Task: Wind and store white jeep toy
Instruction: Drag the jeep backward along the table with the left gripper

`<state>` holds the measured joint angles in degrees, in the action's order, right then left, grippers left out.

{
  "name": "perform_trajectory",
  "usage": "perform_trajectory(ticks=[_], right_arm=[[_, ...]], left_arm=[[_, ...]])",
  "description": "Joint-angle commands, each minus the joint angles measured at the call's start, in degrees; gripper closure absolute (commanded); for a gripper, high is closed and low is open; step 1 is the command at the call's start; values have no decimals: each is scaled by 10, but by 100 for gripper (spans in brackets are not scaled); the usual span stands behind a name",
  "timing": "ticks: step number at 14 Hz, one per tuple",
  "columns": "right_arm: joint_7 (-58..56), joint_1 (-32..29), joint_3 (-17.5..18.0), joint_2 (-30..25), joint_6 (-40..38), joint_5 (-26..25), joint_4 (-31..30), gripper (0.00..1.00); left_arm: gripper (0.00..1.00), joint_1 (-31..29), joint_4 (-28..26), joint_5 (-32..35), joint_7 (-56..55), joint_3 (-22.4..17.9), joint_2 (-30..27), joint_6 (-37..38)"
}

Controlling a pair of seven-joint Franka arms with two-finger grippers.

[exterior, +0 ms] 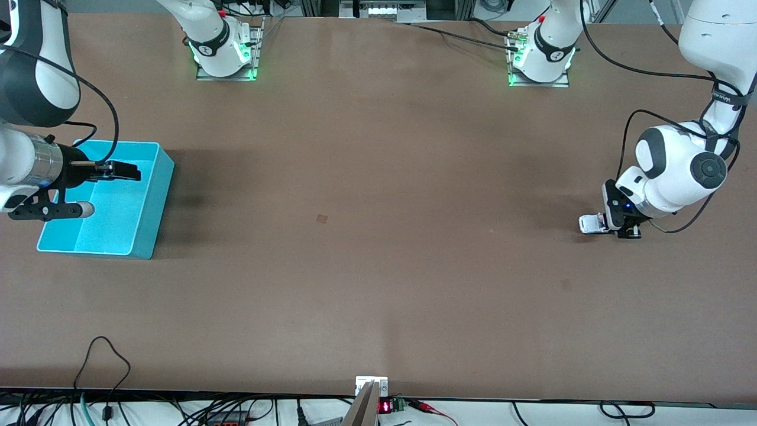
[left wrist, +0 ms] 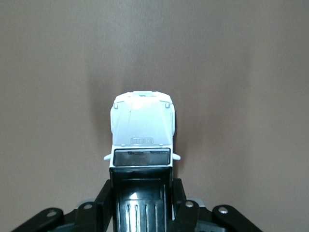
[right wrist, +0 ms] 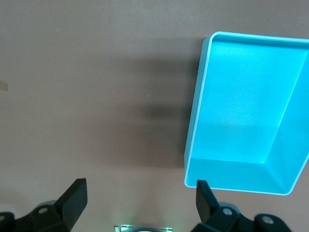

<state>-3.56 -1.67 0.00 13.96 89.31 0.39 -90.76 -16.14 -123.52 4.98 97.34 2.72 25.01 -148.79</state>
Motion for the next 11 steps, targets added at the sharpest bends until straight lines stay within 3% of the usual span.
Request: perform_trajectory(ticks=[1, 9, 11], right_arm=[[-6, 0, 1, -2, -7, 2, 2, 0], [-7, 0, 1, -2, -7, 2, 2, 0], [-6, 0, 1, -2, -7, 2, 2, 0]], left_arm=[[75, -25, 31, 17, 27, 1, 79, -19], [75, -60, 48, 17, 65, 2, 97, -19], [69, -60, 47, 17, 65, 2, 94, -18]])
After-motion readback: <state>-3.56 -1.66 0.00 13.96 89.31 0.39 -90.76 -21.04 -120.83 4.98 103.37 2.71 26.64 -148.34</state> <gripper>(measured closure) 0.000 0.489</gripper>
